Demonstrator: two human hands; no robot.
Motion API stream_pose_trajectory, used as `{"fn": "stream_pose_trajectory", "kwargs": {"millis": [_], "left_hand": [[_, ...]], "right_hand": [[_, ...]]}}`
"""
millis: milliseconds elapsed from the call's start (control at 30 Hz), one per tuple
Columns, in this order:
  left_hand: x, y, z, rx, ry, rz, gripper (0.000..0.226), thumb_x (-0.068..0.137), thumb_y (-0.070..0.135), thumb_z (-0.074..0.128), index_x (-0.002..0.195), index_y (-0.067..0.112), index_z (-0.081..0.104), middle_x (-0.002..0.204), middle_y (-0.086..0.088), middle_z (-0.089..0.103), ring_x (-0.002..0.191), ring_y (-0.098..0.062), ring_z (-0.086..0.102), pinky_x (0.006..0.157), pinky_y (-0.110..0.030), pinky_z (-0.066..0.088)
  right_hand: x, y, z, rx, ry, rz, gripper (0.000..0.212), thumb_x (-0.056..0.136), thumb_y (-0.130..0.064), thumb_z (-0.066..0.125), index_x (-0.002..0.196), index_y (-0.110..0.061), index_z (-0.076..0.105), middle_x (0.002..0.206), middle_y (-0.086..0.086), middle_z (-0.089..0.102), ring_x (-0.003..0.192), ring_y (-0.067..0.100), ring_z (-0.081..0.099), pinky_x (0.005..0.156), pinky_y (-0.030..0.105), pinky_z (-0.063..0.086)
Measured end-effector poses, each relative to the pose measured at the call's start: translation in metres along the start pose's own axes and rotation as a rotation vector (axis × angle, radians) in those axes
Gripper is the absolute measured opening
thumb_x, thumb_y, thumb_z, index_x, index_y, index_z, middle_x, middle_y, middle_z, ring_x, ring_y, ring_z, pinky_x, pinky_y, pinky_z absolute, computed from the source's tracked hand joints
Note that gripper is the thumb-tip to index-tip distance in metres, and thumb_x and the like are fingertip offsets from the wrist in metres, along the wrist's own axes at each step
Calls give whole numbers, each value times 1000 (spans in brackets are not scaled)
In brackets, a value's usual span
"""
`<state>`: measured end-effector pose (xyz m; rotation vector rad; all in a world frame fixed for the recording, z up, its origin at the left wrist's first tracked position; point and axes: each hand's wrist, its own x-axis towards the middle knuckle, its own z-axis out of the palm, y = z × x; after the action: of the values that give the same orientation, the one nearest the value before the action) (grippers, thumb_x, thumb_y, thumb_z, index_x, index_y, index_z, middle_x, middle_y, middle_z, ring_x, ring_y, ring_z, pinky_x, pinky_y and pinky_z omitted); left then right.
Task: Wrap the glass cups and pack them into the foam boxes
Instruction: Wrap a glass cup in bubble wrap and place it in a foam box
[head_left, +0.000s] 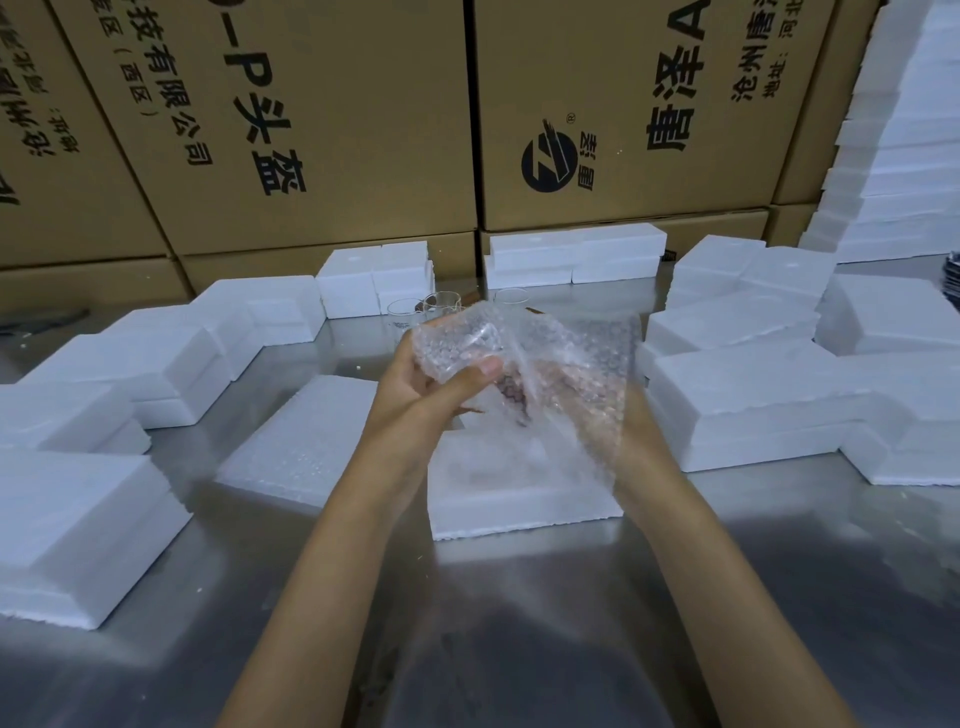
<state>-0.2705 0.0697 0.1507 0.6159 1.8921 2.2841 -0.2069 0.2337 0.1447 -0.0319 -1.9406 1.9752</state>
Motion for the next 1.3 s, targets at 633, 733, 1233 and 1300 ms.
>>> {"fn": "stream_pose_trajectory", "kwargs": {"millis": [633,733,1233,1300], "left_hand": [[1,1,3,-428,-7,-140,54,92,21,68,142,7,54,136,-12,63,127,-29,60,99,-36,54],[1,-2,2,-356,-97,-185,53,89,16,71,139,8,55,133,-13,65,124,-30,62,97,-39,56],[-7,-5,12,260,-210,-95,69,60,50,86,120,40,53,108,23,72,99,1,69,73,-17,56],[-11,0,16,303,-193,-62,60,66,51,86,117,48,55,109,30,68,99,9,65,72,-13,55]], "right_hand": [[5,15,6,196,-41,88,20,91,-39,67,103,-27,78,109,-2,75,102,15,71,84,28,58],[7,13,-3,257,116,75,16,93,-18,65,89,-21,80,101,6,77,96,21,73,86,32,58],[4,8,-5,-47,177,-27,3,84,-9,71,84,-11,70,81,8,70,67,5,65,62,25,59],[4,9,-3,-96,182,-46,16,84,-4,69,93,6,62,93,24,63,69,18,65,68,37,60]]}}
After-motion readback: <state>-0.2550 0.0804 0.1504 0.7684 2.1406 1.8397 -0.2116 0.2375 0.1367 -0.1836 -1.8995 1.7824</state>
